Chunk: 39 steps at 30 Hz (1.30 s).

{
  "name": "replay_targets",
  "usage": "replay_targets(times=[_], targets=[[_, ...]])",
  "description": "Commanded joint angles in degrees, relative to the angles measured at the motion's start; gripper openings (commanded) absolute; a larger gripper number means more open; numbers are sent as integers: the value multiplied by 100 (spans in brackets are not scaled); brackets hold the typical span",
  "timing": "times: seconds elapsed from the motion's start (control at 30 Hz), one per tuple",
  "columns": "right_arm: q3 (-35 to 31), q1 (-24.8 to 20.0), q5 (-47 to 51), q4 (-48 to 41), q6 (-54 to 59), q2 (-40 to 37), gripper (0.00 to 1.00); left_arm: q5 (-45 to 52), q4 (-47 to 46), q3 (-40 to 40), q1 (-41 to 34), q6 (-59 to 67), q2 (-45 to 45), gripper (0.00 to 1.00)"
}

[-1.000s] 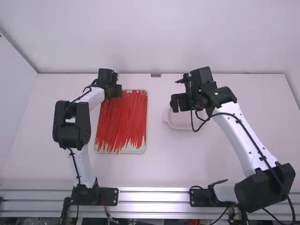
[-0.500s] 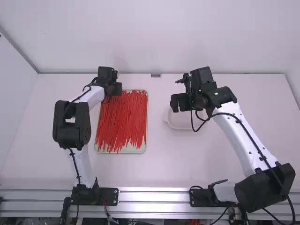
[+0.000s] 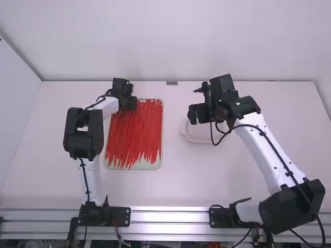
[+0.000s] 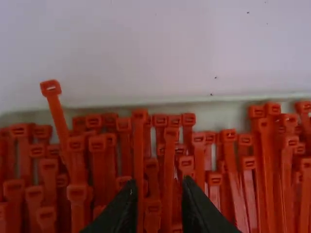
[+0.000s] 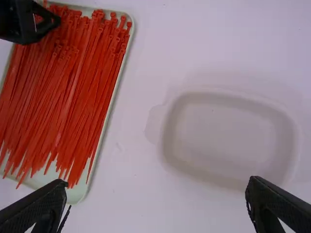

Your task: Fasten the cable tie

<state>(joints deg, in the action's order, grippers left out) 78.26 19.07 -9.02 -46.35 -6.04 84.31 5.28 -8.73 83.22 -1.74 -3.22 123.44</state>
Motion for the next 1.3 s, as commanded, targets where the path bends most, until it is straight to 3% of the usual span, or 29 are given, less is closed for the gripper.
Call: replay_targets(times=[0.0, 1.27], targets=[[-35, 11, -15, 7, -57, 66, 98, -24, -4, 72, -70, 7, 0, 25], [-35, 15, -17, 2, -57, 66, 98, -321, 4, -188, -59, 116, 2, 21]])
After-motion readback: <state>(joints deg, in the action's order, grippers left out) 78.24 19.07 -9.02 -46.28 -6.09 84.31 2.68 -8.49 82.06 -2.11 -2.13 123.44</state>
